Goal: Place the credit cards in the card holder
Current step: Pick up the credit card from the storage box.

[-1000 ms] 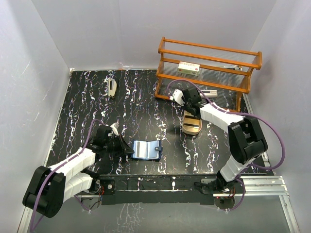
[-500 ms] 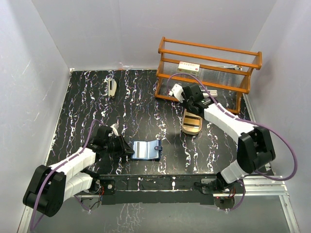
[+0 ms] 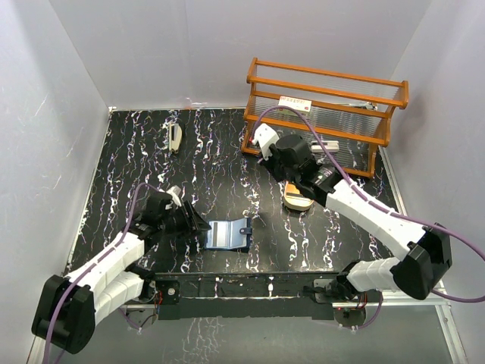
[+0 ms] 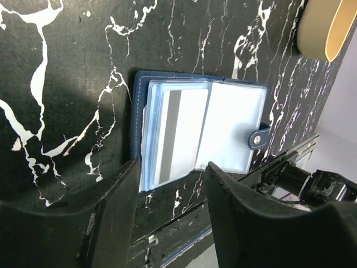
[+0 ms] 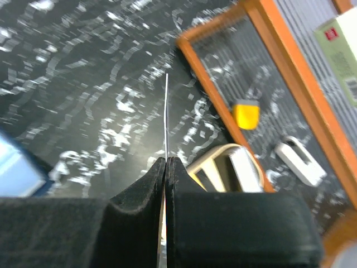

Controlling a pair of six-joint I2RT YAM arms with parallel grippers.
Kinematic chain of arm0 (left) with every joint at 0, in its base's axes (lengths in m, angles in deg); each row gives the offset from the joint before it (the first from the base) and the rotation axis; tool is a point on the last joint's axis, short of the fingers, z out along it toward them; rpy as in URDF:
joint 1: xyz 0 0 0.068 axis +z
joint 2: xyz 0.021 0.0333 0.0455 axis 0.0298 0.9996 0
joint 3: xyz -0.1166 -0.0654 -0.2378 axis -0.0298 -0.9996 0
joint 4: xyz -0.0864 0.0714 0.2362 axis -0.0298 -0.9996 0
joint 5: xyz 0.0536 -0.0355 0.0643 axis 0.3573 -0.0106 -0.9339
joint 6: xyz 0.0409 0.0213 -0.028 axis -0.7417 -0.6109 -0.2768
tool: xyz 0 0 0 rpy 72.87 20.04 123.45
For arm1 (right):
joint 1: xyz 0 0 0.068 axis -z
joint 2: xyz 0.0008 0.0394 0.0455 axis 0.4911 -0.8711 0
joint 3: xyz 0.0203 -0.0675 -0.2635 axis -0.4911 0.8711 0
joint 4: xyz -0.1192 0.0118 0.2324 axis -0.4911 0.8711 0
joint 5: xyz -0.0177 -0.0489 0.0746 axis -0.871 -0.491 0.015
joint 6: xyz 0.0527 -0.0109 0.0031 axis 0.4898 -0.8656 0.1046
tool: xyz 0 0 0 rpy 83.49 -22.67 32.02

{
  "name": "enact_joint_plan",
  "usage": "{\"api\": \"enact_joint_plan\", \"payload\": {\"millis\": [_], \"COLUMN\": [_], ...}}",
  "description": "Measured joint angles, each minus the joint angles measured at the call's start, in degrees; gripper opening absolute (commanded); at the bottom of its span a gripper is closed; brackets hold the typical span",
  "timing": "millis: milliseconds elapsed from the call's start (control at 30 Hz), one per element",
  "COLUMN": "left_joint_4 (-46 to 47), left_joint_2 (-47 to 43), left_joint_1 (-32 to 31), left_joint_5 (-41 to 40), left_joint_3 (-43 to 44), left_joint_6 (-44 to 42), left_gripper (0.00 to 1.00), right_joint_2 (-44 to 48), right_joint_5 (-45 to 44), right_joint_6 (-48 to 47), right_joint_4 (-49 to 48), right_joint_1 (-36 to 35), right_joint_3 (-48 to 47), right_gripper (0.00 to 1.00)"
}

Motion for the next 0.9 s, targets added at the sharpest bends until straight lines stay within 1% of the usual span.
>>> {"api": "enact_joint_plan", "payload": {"millis": [67,200,300,400,500,667,900], "left_joint_4": [-1.7,-4.8,-5.5,-4.6,-2.4,3.5,14.1], "left_joint_2": [-1.0,-2.9,-4.4,-6.4,-8.6,-12.7,-14.1], "left_joint_1": [0.0,0.0,0.0,0.0,0.0,0.0,0.0], "left_joint_5": [-0.7,-1.7,-1.2,0.7,3.7,7.8,12.6], "left_joint_3": [1.1,4.4,7.4,9.1,9.9,10.1,9.6], "left_joint_6": [0.1,0.2,0.6,1.7,3.9,8.7,15.5], "left_gripper": [0.52,0.54,0.55,0.56,0.56,0.57,0.49], "right_joint_2": [0.8,3.0,4.9,7.1,8.8,9.3,12.7], "right_joint_5": [0.7,3.4,5.7,9.7,14.4,22.9,32.2], "right_joint_6": [3.9,15.2,24.2,33.8,42.2,53.2,66.9], "right_joint_4": [-1.1,-3.8,-5.5,-9.4,-13.3,-17.4,-30.0], "right_joint_1": [-2.2,-5.7,-6.1,-6.0,-6.0,-6.0,-6.0], "right_joint_3": [0.3,2.1,4.0,7.4,11.4,15.3,24.2], "right_gripper": [0.0,0.0,0.0,0.0,0.0,0.0,0.0]}}
